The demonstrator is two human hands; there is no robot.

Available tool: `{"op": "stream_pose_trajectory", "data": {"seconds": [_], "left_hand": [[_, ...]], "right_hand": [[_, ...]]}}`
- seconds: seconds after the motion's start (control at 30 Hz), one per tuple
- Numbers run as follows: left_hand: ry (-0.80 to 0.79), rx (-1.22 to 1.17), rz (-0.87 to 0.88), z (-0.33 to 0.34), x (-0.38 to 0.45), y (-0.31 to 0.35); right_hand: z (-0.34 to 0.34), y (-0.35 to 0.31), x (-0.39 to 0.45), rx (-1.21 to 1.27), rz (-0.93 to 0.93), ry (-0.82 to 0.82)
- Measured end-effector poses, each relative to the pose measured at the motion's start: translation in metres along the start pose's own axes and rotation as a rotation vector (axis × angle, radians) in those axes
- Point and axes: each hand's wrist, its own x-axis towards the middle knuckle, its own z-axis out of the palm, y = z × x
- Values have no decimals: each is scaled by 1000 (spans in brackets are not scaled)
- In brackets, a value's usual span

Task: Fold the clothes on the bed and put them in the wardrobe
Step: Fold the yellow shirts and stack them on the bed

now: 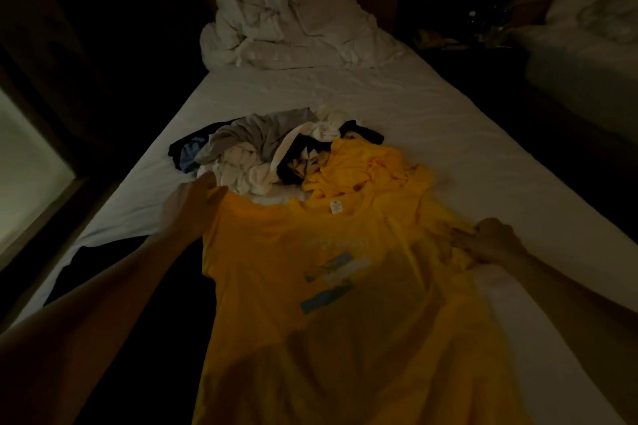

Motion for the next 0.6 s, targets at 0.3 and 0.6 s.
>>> {"op": "stream_pose_trajectory", "data": {"seconds": [0.3,0.6], "left_hand": [[3,507,329,17,-3,0],[-443,28,-548,19,-7,11]], "right_hand": [[-41,-78,-21,749,50,40],[40,-161,-77,905,29,-656]]}}
